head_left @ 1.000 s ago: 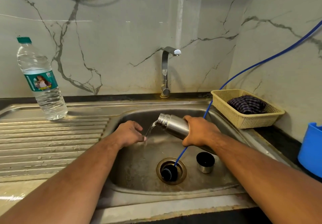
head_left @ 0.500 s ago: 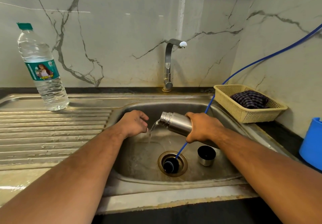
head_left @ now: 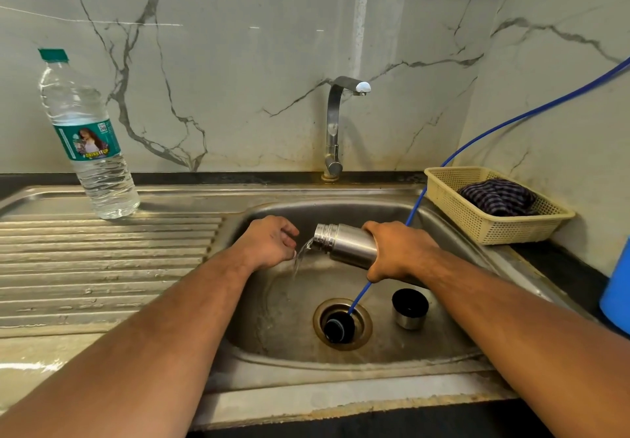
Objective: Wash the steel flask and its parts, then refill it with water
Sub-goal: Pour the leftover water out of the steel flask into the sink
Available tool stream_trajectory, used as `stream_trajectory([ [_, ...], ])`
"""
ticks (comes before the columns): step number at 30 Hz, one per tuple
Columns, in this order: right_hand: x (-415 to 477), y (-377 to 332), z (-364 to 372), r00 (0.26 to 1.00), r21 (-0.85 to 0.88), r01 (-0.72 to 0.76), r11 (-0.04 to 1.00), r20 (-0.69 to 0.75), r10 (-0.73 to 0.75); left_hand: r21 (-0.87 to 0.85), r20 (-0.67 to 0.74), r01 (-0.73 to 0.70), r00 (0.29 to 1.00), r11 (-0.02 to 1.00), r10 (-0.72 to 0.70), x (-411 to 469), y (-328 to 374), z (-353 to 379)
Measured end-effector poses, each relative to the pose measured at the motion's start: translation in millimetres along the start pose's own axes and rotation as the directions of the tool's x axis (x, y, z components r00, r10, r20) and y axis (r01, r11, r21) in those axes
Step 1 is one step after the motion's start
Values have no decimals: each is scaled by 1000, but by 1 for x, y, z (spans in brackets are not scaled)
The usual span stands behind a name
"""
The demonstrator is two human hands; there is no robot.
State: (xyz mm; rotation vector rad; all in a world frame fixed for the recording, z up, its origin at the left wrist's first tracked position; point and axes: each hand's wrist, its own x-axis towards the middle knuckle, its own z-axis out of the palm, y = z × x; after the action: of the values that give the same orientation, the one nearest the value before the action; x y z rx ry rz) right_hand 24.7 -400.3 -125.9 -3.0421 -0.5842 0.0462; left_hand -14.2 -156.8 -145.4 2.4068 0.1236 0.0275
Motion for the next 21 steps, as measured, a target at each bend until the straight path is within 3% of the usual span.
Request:
stream_trajectory([
  [21,-2,1,-2,1000,-21,24,1000,-3,-24,35,2,-26,1000,999,26,-6,4,-1],
])
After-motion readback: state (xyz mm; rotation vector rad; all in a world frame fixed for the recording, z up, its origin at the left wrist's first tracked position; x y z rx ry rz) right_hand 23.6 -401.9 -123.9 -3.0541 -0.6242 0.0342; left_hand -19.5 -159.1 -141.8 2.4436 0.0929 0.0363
